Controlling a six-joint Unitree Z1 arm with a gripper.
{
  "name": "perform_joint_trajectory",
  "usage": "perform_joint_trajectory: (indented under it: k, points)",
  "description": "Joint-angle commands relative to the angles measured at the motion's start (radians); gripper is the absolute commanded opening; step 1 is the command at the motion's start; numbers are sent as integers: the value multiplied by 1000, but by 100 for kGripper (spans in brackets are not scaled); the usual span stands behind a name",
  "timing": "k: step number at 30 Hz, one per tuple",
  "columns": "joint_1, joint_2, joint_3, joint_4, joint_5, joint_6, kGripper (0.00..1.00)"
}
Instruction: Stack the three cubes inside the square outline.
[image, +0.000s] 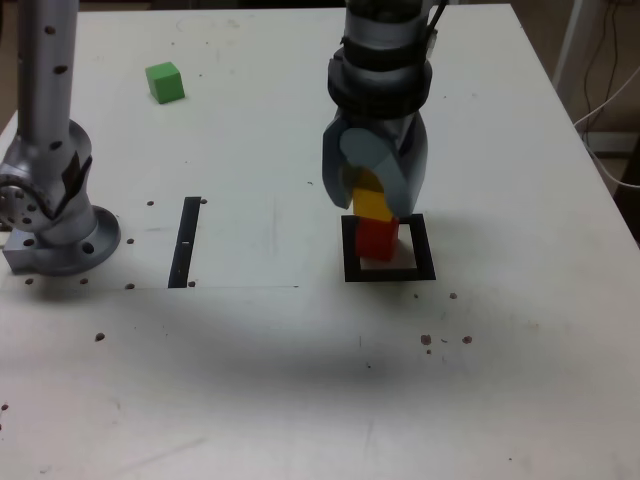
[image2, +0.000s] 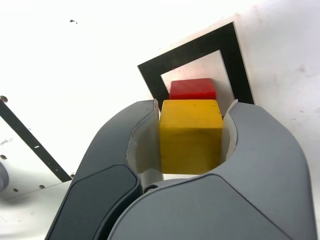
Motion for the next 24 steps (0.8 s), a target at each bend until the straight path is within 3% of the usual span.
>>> perform_joint_trajectory:
  k: [1, 12, 18, 24]
  points:
    - [-2, 4, -2, 1, 1, -2, 30]
    - [-2, 15, 10, -2, -6, -4, 53]
    - [-2, 17, 25, -16, -6, -4, 75]
    - [-2, 20, 31, -20, -8, -4, 89]
